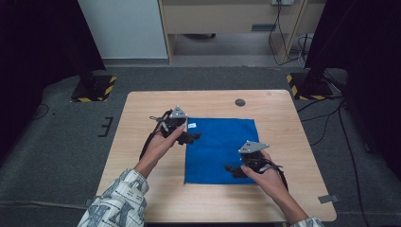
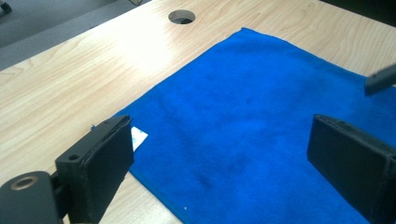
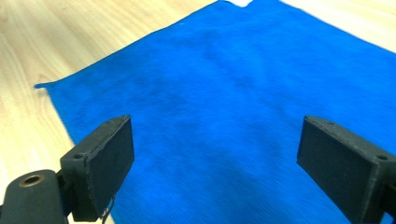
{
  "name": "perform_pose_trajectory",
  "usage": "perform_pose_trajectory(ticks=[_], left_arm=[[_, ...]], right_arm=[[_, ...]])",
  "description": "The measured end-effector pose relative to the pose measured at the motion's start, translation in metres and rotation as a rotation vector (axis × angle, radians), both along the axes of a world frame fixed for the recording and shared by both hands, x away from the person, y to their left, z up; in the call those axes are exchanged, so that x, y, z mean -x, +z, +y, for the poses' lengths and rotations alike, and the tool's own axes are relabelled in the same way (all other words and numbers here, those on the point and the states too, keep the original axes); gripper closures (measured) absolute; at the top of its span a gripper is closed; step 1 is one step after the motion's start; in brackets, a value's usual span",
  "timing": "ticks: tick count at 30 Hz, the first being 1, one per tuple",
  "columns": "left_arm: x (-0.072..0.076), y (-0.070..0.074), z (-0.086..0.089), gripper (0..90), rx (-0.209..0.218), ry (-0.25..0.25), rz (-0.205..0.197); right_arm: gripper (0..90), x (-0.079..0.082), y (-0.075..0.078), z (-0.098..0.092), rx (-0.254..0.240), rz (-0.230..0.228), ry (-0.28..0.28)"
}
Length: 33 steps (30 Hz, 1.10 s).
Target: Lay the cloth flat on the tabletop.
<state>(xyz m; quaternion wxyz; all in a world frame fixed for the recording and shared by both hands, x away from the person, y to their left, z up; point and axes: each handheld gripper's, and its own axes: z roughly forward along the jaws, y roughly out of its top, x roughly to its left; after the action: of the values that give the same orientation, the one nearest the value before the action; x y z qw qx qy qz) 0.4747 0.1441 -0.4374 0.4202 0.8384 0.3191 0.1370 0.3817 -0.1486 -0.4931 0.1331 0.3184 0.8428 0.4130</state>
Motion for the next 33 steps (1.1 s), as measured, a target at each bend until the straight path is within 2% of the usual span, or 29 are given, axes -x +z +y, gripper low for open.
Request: perform_pose_trajectory(ticks=[2,4,7,12,15,18,20,22,25,27,31,33], left_arm=[[-0.003,-0.001,0.000,6.8,-0.008,0.000,-0.002],[-0.004,-0.002,0.001,6.9,-0.012,0.020,-0.001],[-0.007,-0.004,0.002,8.9,0.009,0.026,0.012],[-0.015,-0.004,0.000,8.9,-0.006,0.001,0.010],[-0.020,-0.002,0.000,8.9,0.013,-0.002,0.009],[-0.028,0.000,-0.001,8.9,-0.003,-0.011,0.011],[-0.034,0.000,-0.001,8.9,0.010,-0.023,0.019],[-0.039,-0.003,0.000,8.9,0.033,-0.058,0.025],[-0.042,-0.007,0.003,8.7,0.007,-0.027,0.037],[-0.043,-0.008,0.004,8.5,-0.008,-0.025,0.028],[-0.046,-0.006,0.008,8.5,0.032,-0.007,0.018],[-0.049,-0.004,0.008,8.0,0.000,-0.005,0.033]], right_arm=[[11.8,0.001,-0.002,0.007,0.003,0.006,0.022],[11.9,0.002,-0.003,0.014,0.004,0.013,0.043],[12.2,0.001,-0.003,0.023,0.016,0.017,0.075],[14.6,-0.002,0.001,0.037,0.019,0.005,0.093],[16.5,-0.003,0.002,0.047,0.034,0.002,0.095],[16.6,-0.001,0.003,0.056,0.043,0.002,0.107],[16.6,0.000,0.003,0.059,0.047,0.005,0.115],[17.9,0.001,0.003,0.062,0.042,0.000,0.107],[17.9,0.001,0.002,0.068,0.038,0.001,0.102],[18.2,0.002,0.002,0.073,0.031,0.003,0.109],[19.0,0.004,0.004,0.085,0.029,-0.002,0.139],[19.6,0.004,0.004,0.092,0.037,-0.004,0.153]])
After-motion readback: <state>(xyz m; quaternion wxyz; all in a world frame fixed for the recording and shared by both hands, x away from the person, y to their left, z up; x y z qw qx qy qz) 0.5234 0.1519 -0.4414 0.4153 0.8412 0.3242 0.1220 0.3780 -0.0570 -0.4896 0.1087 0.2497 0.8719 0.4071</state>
